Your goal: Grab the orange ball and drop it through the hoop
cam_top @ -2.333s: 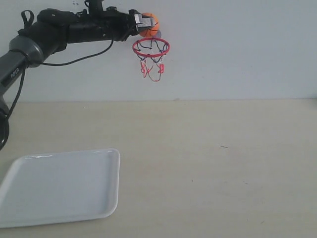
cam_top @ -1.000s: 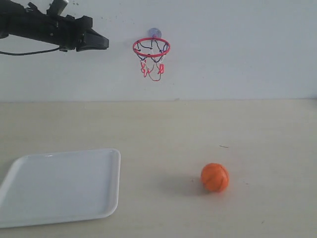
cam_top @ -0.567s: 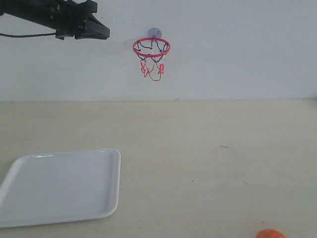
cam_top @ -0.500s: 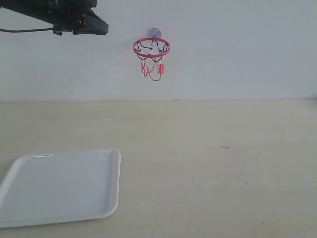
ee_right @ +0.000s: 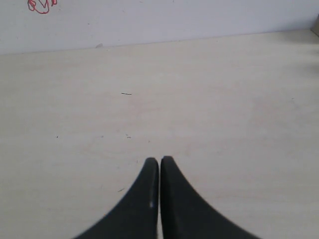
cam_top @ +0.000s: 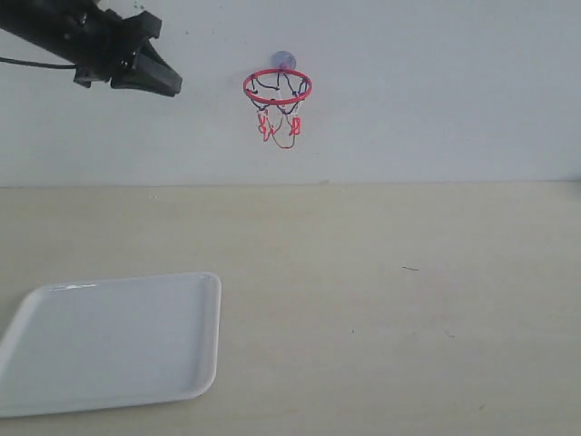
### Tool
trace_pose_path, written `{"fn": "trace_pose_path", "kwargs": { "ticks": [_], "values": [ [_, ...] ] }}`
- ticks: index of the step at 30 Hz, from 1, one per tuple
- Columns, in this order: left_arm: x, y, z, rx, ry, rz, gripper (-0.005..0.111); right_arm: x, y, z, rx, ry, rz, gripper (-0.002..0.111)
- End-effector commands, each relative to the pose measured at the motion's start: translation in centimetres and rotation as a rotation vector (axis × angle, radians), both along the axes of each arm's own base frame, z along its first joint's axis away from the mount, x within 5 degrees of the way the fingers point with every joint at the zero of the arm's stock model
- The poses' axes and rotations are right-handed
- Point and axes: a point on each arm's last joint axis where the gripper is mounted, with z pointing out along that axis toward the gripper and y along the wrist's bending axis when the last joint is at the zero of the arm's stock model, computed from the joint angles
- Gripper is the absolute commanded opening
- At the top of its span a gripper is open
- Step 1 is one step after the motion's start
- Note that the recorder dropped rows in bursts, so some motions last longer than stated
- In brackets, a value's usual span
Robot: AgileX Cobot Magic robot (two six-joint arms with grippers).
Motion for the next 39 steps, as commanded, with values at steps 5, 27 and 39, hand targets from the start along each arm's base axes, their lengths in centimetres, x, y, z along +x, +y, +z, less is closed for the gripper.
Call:
{"fn": "trace_pose_path", "kwargs": {
  "ticks": [5, 27, 39],
  "values": [
    [-6.0, 1.6, -1.3, -0.010, -0.044, 0.071, 0.004, 0.0, 0.0, 0.1, -0.007, -0.013, 0.000, 0.000],
    [-38.6, 1.5, -3.6, -0.272, -0.321, 0.206, 0.004, 0.0, 0.0, 0.1, -0.007, -0.013, 0.000, 0.000],
    [-46.8, 2.0, -4.9, -0.328, -0.734, 0.220, 0.004, 0.0, 0.0, 0.1, -0.007, -0.013, 0.000, 0.000]
  ]
}}
